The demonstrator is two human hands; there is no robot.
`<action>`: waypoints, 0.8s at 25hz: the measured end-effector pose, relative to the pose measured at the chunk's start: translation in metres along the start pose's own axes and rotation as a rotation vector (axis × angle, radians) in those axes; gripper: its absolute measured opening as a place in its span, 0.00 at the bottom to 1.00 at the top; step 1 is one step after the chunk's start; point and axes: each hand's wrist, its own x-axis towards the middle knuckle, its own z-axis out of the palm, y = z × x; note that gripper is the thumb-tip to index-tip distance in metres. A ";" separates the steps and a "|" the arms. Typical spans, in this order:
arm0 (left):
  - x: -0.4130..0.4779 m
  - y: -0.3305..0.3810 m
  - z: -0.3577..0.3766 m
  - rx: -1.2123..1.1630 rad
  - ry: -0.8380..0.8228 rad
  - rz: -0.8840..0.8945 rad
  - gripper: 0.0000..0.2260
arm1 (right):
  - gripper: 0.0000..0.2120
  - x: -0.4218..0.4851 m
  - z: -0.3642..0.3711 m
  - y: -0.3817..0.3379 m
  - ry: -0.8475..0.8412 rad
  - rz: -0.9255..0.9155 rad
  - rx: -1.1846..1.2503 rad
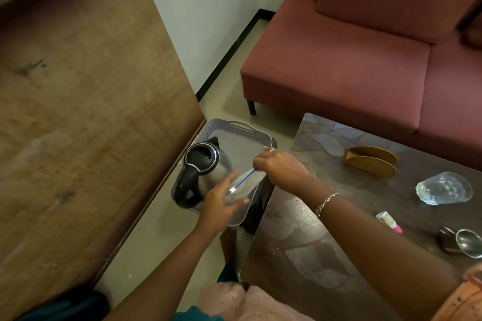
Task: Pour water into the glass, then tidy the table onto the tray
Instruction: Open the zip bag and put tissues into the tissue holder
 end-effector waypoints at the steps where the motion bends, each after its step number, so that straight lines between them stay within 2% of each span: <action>1: 0.000 0.009 0.000 -0.056 0.061 0.024 0.25 | 0.14 -0.005 -0.012 0.001 0.031 0.042 0.026; 5: 0.009 0.054 -0.002 -0.191 0.260 0.116 0.11 | 0.09 -0.026 -0.056 0.008 0.190 0.157 0.082; 9: 0.024 0.106 0.002 -0.287 0.286 0.241 0.01 | 0.09 -0.049 -0.099 0.016 0.387 0.266 0.176; 12: 0.036 0.145 0.009 -0.317 0.261 0.290 0.06 | 0.09 -0.063 -0.129 0.016 0.481 0.249 0.281; 15: 0.045 0.176 0.017 -0.292 0.202 0.367 0.05 | 0.11 -0.068 -0.153 0.007 0.551 0.159 0.357; 20: 0.052 0.226 0.026 -0.273 0.179 0.532 0.05 | 0.05 -0.079 -0.187 0.005 0.742 0.183 0.439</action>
